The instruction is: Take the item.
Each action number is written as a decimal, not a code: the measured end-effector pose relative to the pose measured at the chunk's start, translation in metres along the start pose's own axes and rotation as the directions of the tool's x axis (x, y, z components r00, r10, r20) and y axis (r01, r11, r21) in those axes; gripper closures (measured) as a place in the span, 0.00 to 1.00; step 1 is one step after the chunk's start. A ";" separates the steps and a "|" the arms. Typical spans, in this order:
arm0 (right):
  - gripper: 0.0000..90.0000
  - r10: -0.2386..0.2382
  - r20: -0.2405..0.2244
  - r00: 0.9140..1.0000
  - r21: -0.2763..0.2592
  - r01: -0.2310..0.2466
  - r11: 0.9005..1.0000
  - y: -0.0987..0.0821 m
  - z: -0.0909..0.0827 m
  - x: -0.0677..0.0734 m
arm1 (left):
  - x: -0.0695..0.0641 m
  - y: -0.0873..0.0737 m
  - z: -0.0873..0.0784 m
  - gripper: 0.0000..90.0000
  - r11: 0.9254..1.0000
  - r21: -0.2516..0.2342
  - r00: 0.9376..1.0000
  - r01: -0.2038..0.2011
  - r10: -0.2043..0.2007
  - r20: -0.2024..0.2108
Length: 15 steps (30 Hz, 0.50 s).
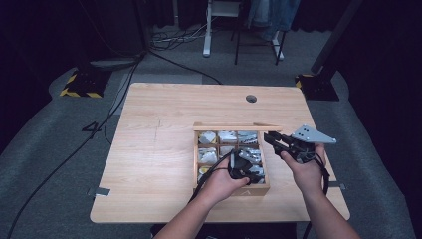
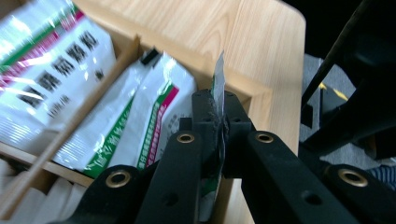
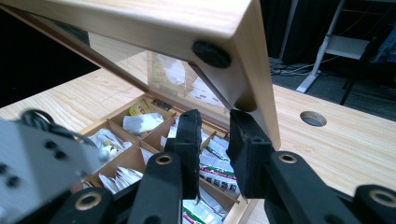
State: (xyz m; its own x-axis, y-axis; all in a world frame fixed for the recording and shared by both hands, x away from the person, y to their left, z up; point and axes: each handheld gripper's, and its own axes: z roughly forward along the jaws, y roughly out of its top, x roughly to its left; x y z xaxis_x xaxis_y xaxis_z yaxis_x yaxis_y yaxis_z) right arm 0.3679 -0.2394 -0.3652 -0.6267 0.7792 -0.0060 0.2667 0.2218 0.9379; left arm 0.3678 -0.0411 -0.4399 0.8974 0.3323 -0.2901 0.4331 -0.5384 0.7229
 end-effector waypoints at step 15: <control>0.82 0.007 -0.004 1.000 -0.002 -0.007 1.000 0.000 0.000 -0.001 | -0.014 0.021 -0.033 0.97 0.993 -0.091 0.996 -0.078 0.075 -0.044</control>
State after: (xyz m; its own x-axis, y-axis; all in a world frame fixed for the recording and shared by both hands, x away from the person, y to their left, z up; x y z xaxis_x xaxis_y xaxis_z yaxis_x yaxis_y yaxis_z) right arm 0.3684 -0.2399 -0.3655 -0.6280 0.7782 0.0018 0.2696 0.2154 0.9386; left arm 0.3621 -0.0318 -0.4003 0.9227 0.3246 -0.2078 0.3520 -0.4899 0.7976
